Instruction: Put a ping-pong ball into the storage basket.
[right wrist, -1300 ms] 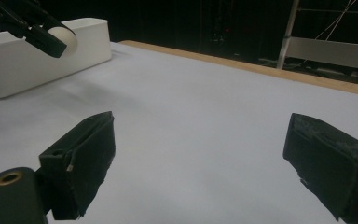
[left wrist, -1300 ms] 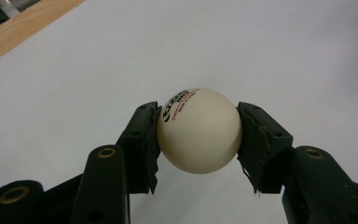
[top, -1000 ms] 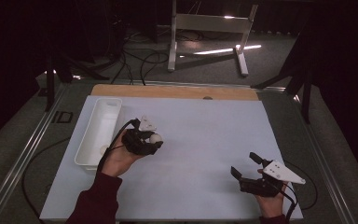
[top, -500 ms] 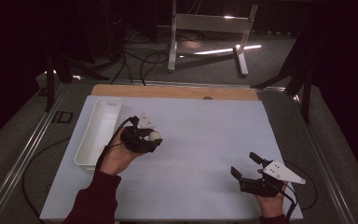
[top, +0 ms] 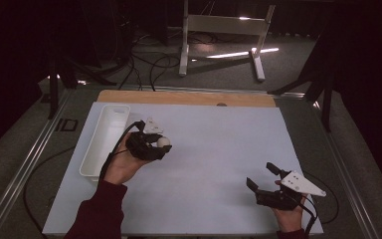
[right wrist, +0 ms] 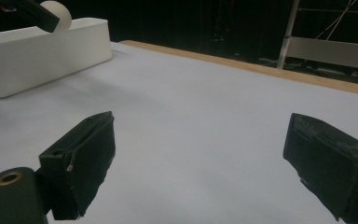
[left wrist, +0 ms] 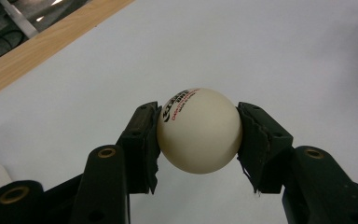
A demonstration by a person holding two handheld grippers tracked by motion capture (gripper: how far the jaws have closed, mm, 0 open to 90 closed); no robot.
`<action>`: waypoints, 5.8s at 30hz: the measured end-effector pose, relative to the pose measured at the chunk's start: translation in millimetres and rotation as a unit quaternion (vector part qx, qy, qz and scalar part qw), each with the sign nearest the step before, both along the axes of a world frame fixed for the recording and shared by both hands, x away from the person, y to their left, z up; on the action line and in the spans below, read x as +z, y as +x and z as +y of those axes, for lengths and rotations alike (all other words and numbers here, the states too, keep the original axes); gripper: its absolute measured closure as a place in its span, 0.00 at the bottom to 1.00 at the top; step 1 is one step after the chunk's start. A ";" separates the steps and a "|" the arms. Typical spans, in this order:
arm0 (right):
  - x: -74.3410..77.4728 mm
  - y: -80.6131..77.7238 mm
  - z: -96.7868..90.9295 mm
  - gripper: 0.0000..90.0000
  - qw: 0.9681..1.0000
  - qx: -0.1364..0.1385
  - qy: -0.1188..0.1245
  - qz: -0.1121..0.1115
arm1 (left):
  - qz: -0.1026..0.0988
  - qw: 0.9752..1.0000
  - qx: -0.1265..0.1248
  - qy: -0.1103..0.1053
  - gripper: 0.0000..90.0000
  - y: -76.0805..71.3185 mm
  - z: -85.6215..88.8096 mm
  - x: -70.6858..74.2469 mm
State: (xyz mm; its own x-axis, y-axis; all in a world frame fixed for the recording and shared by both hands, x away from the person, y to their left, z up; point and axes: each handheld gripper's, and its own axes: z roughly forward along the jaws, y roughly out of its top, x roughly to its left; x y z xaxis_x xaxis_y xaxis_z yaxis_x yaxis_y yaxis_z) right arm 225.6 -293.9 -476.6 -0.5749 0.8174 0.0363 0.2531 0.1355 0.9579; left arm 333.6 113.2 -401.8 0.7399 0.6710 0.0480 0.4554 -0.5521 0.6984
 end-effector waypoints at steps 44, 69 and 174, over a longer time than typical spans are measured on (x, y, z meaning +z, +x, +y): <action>-0.6 0.3 0.6 0.10 1.000 0.001 -0.001 0.000 | -0.010 1.000 0.014 -0.005 0.58 1.8 19.9 16.6; -0.4 0.0 0.7 0.10 1.000 0.002 -0.001 0.000 | -0.023 0.999 0.024 -0.010 0.58 2.9 32.2 26.7; -0.5 0.1 2.0 0.10 1.000 0.007 0.000 -0.002 | -0.039 0.996 0.082 -0.016 0.58 11.3 80.4 33.8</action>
State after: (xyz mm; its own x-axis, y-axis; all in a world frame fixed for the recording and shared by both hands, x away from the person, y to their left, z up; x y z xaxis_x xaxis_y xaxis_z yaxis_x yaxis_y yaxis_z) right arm 225.8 -291.9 -477.2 -0.5858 0.8097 0.0336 0.2472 0.1391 0.9589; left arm 344.9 193.6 -368.0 0.6152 0.7845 0.0779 0.4819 -0.4524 0.7504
